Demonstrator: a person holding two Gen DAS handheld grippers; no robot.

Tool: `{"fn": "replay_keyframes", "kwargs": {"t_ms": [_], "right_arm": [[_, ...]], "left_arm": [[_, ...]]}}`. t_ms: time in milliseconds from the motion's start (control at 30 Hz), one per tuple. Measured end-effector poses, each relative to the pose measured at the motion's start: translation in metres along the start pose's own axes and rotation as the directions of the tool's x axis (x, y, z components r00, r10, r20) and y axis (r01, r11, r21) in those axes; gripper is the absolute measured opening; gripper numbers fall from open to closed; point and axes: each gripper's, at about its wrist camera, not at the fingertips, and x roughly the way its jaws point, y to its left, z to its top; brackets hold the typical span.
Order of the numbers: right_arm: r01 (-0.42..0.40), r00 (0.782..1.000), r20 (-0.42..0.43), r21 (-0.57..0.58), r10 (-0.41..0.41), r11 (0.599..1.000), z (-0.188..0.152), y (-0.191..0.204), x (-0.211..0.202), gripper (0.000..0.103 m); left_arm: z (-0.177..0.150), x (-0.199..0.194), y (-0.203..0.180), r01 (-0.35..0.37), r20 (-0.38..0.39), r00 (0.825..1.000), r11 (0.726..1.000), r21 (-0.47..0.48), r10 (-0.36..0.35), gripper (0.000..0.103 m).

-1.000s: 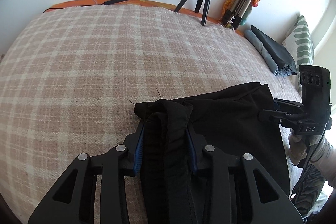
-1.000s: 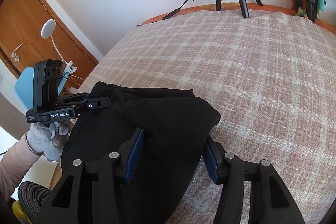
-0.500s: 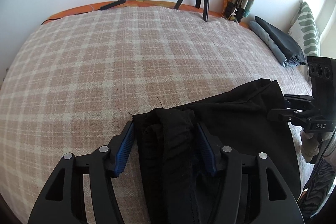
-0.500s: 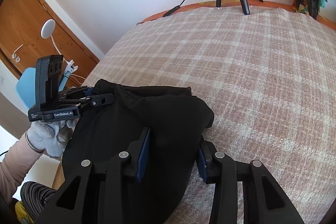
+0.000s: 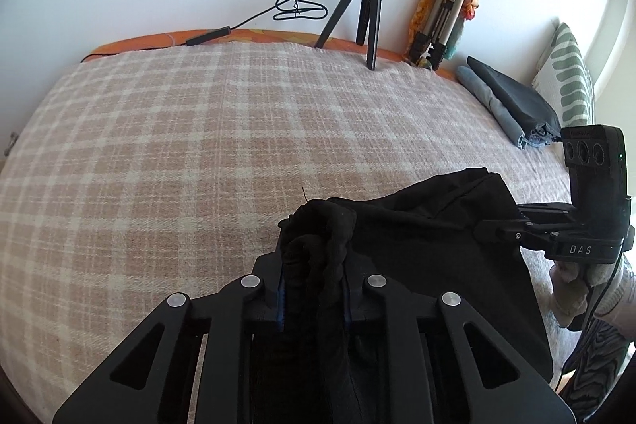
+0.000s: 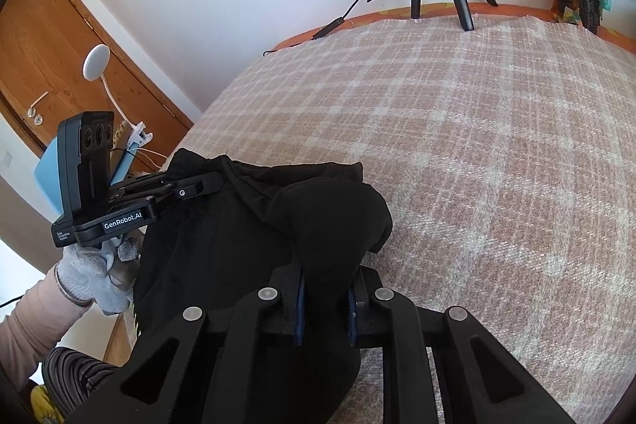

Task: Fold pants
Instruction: 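Carry the folded shorts with both tools onto the clothes stack by the pillow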

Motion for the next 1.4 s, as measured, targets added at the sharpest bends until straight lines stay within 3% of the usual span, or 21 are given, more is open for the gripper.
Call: {"fn": "replay_keyframes", "kwargs": {"t_ms": [267,433,767,1167,1400], "right_arm": [[-0.006,0.997,0.077,-0.032,0.008,0.999,0.003,0.017,-0.036,0.011],[0.008,0.99,0.143,-0.062,0.001,0.998,0.005,0.032,-0.069,0.01],[0.072,0.966,0.254,-0.086,-0.048,0.994,0.014,0.038,-0.135,0.01],[0.182,0.911,0.383,-0.047,-0.151,0.982,0.01,0.006,-0.241,0.009],[0.253,0.868,0.438,0.011,-0.232,0.968,0.002,-0.031,-0.308,0.009]], "left_arm": [[0.004,-0.036,-0.019,-0.018,0.078,0.997,0.999,0.027,0.016,0.017],[0.012,-0.064,-0.047,-0.059,0.148,0.988,0.993,0.098,0.044,0.016],[0.031,-0.095,-0.097,-0.051,0.233,0.972,0.986,0.158,0.013,0.016],[0.067,-0.088,-0.19,0.016,0.284,0.955,0.967,0.253,-0.09,0.016],[0.09,-0.067,-0.253,0.104,0.279,0.941,0.947,0.303,-0.193,0.016]]}}
